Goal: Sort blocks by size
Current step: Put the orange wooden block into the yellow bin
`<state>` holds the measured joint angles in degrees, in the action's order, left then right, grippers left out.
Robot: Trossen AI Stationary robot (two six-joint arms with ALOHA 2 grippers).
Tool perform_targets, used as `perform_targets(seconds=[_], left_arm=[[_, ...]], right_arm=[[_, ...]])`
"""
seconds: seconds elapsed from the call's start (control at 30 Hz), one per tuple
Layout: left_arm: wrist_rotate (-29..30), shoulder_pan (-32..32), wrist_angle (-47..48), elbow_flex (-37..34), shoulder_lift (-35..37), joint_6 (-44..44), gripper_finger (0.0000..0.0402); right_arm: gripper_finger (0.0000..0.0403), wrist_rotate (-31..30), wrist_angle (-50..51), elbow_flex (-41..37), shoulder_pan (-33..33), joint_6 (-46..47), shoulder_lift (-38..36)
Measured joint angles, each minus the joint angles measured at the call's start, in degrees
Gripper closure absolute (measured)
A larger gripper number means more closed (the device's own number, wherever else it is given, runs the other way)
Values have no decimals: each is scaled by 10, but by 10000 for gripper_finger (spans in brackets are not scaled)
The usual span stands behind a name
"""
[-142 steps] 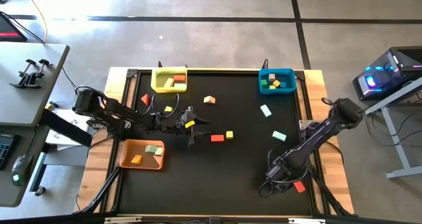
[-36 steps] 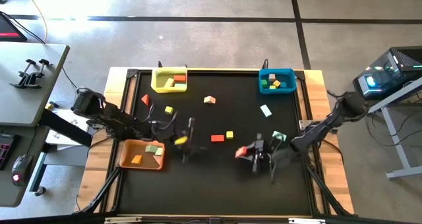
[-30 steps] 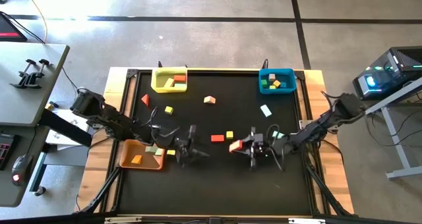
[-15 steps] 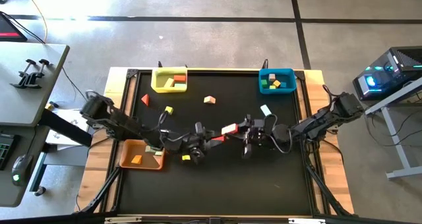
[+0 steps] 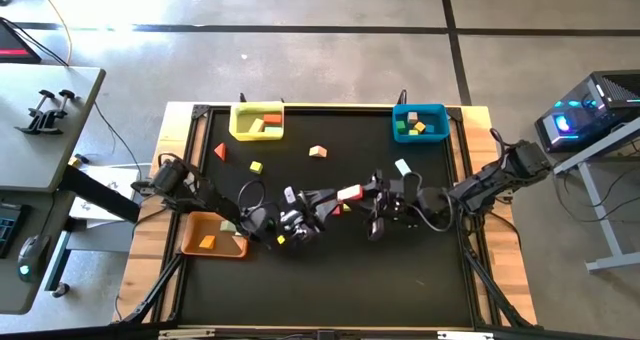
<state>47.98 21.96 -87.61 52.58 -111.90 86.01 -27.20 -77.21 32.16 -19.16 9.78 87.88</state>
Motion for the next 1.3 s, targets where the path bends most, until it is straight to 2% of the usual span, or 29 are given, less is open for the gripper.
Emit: perform_targets(seconds=[0.13,0.27,0.43,0.67,0.87,1.03,1.3], left_arm=[[15,2,-17,0,-2,-14,203],[-30,2,-24,0,-1,-20,203],[-89,-2,-23,0,-1,-75,203],[-120,-23,-11,0,-1,-122,203],[-132,-37,52,24,-1,-148,207],[-132,-31,85,41,-1,-148,243],[-109,-22,92,43,0,-133,346]], right_arm=[[261,-6,-1,0,-7,-7,-2],[261,-6,2,0,-8,3,-2],[261,5,4,0,-7,5,0],[261,10,16,0,-7,7,0],[261,22,16,0,-7,4,0],[261,24,17,0,-7,3,0],[261,24,31,-1,-8,8,0]])
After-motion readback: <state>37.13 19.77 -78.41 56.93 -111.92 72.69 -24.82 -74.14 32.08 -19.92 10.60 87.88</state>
